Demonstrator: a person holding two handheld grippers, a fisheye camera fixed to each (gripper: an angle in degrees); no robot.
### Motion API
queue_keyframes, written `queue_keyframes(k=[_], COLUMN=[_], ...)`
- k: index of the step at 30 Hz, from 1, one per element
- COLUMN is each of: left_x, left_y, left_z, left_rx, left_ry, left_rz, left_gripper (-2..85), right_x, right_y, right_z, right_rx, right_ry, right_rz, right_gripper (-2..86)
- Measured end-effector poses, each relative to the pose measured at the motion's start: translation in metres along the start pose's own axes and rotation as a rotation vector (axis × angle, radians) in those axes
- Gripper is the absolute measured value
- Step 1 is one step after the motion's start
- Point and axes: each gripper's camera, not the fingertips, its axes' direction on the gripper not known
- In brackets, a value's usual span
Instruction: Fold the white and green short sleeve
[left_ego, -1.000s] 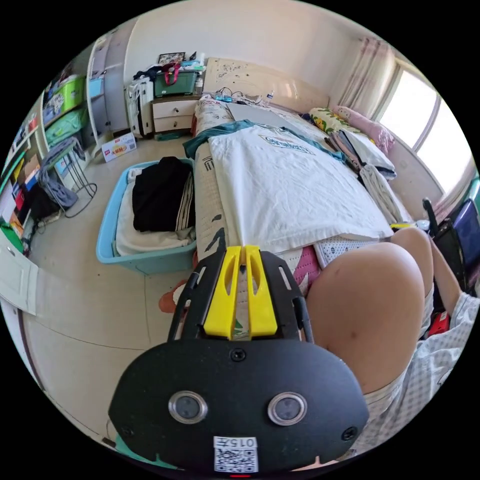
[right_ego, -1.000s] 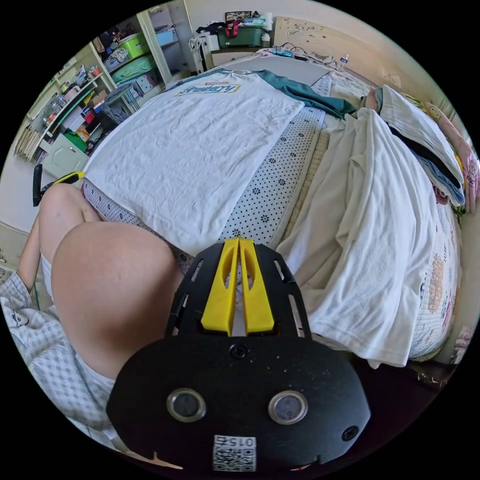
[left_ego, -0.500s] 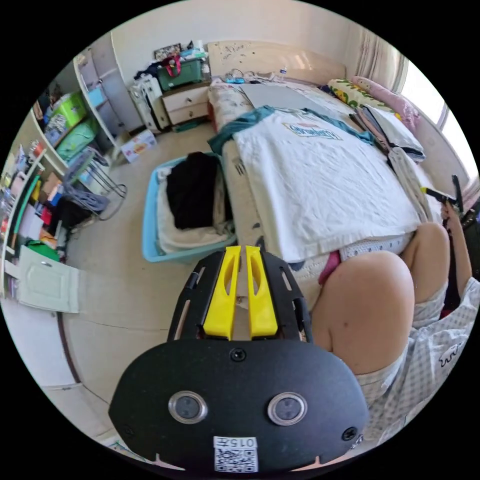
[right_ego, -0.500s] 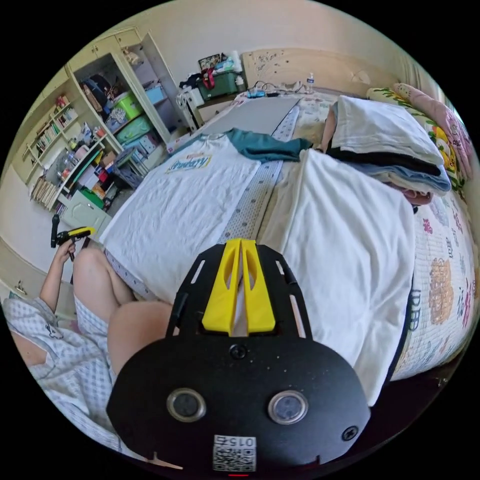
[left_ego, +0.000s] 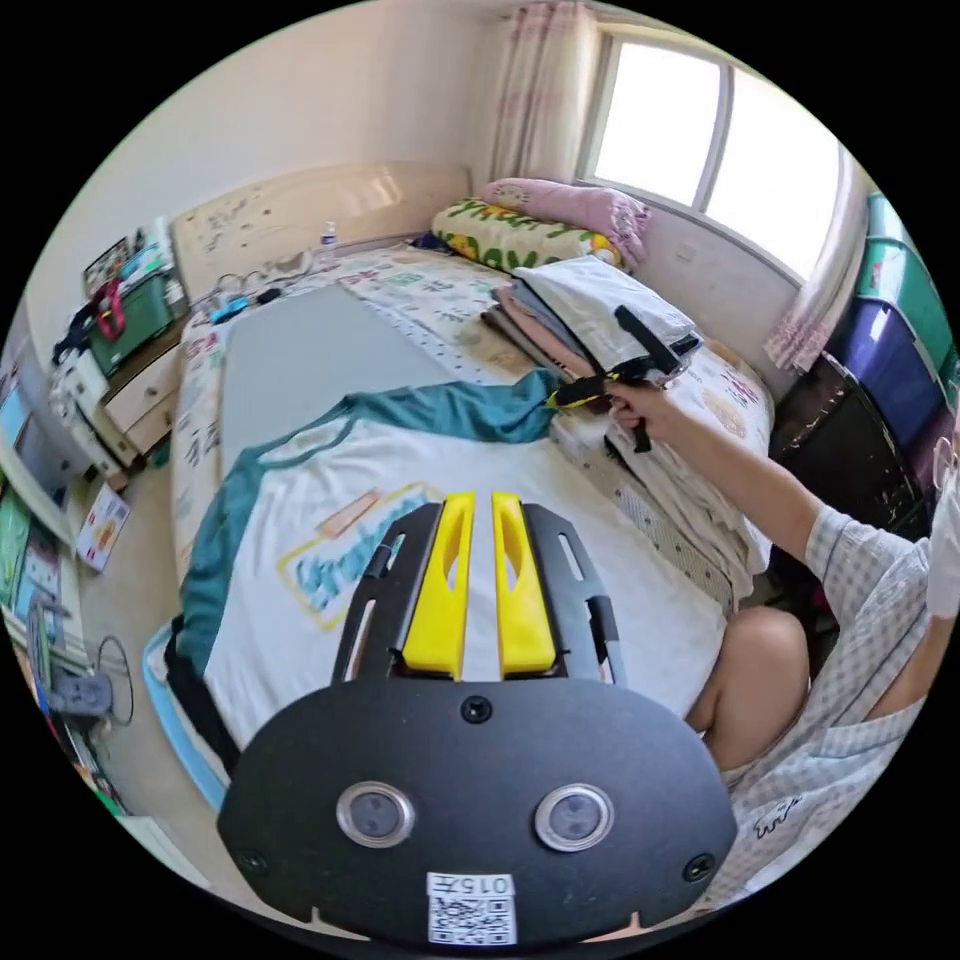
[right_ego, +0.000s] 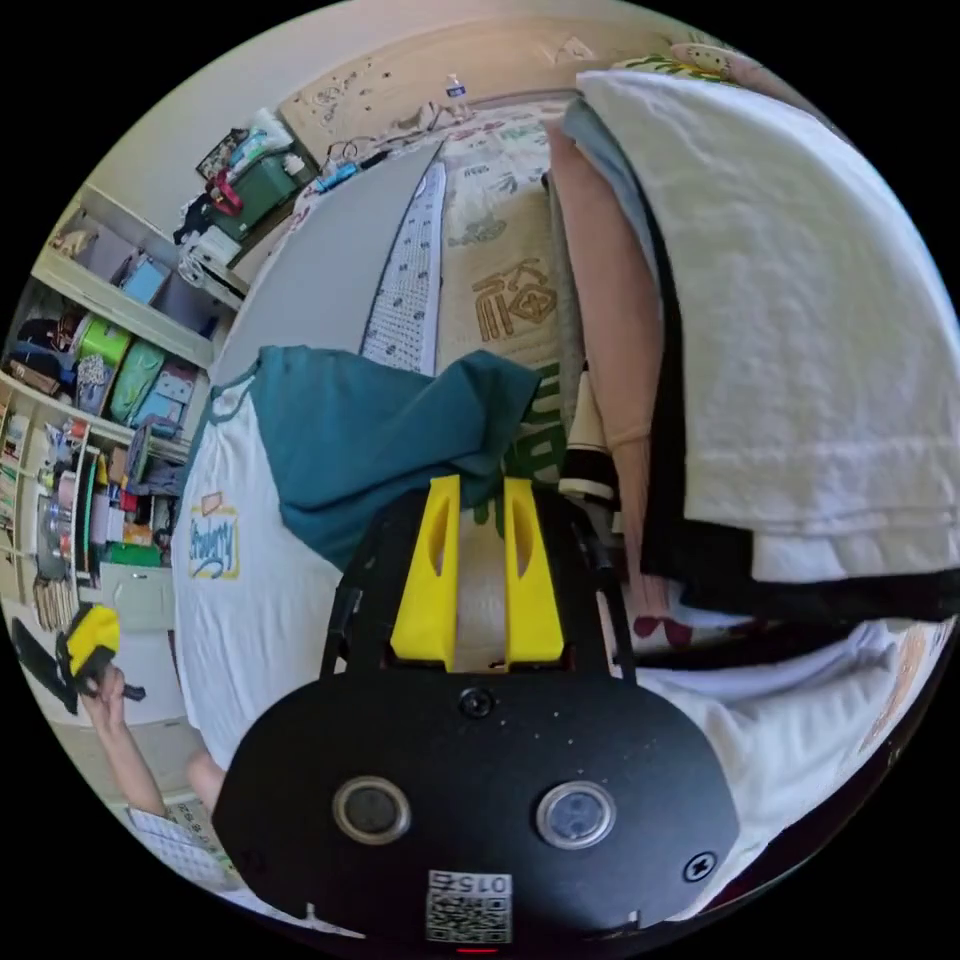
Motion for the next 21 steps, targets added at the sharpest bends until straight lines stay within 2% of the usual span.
queue_keyframes(k=[3,4,8,13,21], left_x=[0.015,0.019,0.034,0.057,0.088], left_y=[-0.071,-0.098,-0.170,-0.234,-0.280], left_z=[0.061,0.085,0.148,0.226,0.256], left_rx=[-0.021,-0.031,-0.019,-0.173,-0.268], left_ry=[-0.007,0.009,0.080,0.195,-0.043], left_rz=[0.035,0.022,-0.054,-0.151,-0.162], left_gripper=[2.6,3.0,5.4,7.9,8.1], right_x=[0.040,0.039,0.024,0.029,0.027], right_y=[0.021,0.022,0.024,0.030,0.027], right_z=[0.006,0.011,0.026,0.037,0.054], right_rx=[0.093,0.093,0.094,0.138,0.148], right_ry=[-0.279,-0.297,-0.175,-0.202,-0.179], right_rz=[0.049,0.024,-0.026,-0.034,-0.054], right_gripper=[3.6,2.2,0.7,0.1,0.1])
